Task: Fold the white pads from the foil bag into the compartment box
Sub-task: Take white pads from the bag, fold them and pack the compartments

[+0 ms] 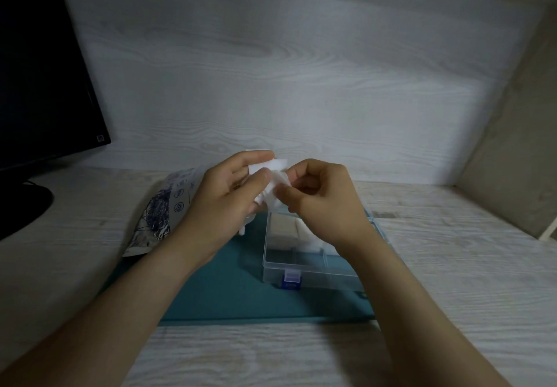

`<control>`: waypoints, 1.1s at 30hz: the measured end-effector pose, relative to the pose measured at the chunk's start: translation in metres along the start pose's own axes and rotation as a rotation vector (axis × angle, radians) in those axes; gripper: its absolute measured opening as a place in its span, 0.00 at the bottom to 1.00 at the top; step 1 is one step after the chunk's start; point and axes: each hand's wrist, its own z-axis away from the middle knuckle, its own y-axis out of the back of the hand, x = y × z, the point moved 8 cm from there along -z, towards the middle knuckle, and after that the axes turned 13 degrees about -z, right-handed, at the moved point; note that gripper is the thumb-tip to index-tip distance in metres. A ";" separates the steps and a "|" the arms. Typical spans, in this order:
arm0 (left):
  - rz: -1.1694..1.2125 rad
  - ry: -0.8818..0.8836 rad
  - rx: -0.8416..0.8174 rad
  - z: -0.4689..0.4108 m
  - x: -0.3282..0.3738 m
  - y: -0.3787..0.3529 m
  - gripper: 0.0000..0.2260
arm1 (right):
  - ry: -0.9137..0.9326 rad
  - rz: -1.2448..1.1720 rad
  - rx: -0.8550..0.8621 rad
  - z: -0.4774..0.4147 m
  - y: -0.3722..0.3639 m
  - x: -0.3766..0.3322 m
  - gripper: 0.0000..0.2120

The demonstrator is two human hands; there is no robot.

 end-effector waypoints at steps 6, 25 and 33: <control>-0.010 -0.032 0.015 0.002 0.001 0.002 0.18 | -0.223 -0.245 0.068 0.000 0.010 0.014 0.04; 0.027 -0.043 0.041 0.000 0.001 0.004 0.17 | 0.086 0.005 0.162 -0.002 0.015 0.002 0.07; 0.084 -0.045 0.057 0.001 -0.002 0.003 0.19 | 0.091 0.060 0.143 0.000 0.003 0.006 0.08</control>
